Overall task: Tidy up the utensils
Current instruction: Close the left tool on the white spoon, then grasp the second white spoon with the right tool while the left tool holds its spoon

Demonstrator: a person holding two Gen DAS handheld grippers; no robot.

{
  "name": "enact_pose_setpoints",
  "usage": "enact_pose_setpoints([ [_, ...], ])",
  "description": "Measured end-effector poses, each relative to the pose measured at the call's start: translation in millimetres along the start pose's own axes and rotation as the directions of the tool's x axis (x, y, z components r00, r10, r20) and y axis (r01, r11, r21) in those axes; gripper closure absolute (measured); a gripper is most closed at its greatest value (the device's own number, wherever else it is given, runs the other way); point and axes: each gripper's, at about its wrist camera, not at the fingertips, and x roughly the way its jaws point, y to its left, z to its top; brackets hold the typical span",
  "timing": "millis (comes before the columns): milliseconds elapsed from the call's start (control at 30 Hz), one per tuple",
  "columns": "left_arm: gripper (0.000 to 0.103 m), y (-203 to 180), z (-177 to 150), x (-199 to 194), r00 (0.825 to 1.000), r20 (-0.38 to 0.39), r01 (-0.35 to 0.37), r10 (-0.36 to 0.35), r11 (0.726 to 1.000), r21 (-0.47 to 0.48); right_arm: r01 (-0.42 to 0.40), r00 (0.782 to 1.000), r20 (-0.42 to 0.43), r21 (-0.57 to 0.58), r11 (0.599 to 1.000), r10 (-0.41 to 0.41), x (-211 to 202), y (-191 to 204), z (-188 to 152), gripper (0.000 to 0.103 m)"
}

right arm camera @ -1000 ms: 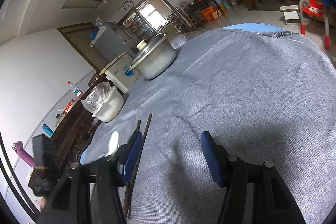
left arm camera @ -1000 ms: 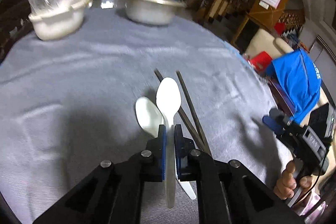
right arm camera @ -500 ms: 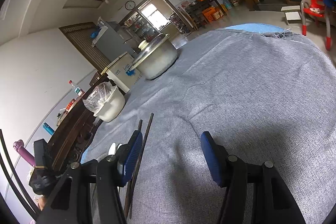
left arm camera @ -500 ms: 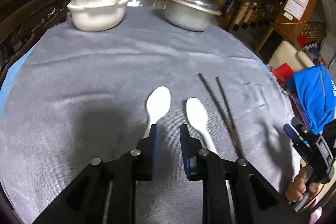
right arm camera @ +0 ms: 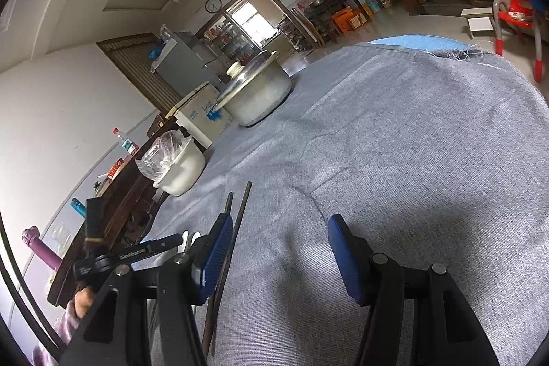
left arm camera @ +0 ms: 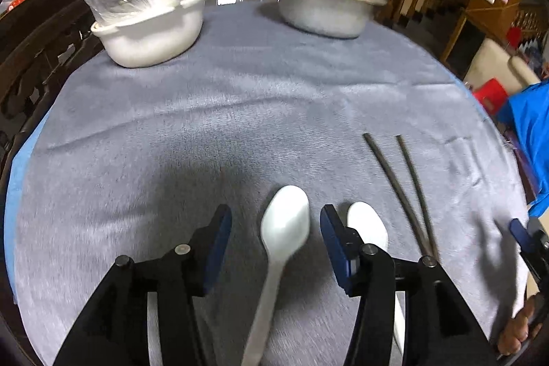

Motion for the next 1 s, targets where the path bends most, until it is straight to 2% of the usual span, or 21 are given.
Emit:
enact_pose_setpoints([
  [167, 0.049, -4, 6, 14, 0.999, -0.044, 0.008, -0.007, 0.999, 0.041, 0.002, 1.0, -0.006, 0.001, 1.0, -0.002, 2, -1, 0, 0.042],
  [267, 0.069, -3, 8, 19, 0.999, -0.045, 0.001, 0.001, 0.999, 0.046, 0.002, 1.0, -0.006, 0.002, 1.0, -0.002, 2, -2, 0, 0.042],
  [300, 0.072, -2, 9, 19, 0.999, -0.046, 0.012, -0.01, 0.999, 0.044, 0.003, 1.0, -0.006, 0.002, 1.0, -0.003, 2, -2, 1, 0.042],
  [433, 0.072, 2, 5, 10, 1.0, -0.017, 0.023, -0.022, 0.999, 0.03, 0.002, 1.0, -0.02, 0.001, 1.0, -0.002, 4, -1, 0, 0.042],
  [533, 0.072, 11, -1, -5, 0.998, 0.015, 0.053, -0.053, 0.999, -0.009, 0.003, 1.0, -0.028, -0.029, 1.0, -0.004, 6, 4, 0, 0.047],
  [667, 0.072, 26, -10, -30, 0.995, 0.075, 0.064, -0.059, 0.996, -0.057, -0.11, 0.988, -0.122, -0.144, 0.983, 0.093, 34, 36, 14, 0.06],
  [767, 0.072, 38, -17, -46, 0.99, 0.115, 0.096, -0.082, 0.989, -0.115, -0.232, 0.952, -0.247, -0.188, 0.954, 0.182, 67, 65, 29, 0.064],
  [833, 0.072, 46, -24, -59, 0.984, 0.144, 0.126, -0.104, 0.981, -0.15, -0.285, 0.91, -0.364, -0.208, 0.936, 0.196, 99, 83, 33, 0.065],
  [900, 0.072, 51, -31, -72, 0.977, 0.176, 0.155, -0.123, 0.972, -0.177, -0.306, 0.883, -0.427, -0.207, 0.929, 0.196, 122, 93, 31, 0.067],
  [933, 0.072, 53, -34, -76, 0.973, 0.188, 0.166, -0.13, 0.968, -0.187, -0.329, 0.852, -0.483, -0.191, 0.925, 0.203, 140, 98, 28, 0.067],
  [1000, 0.072, 57, -40, -86, 0.966, 0.211, 0.193, -0.149, 0.959, -0.208, -0.335, 0.828, -0.526, -0.183, 0.924, 0.195, 160, 104, 22, 0.067],
])
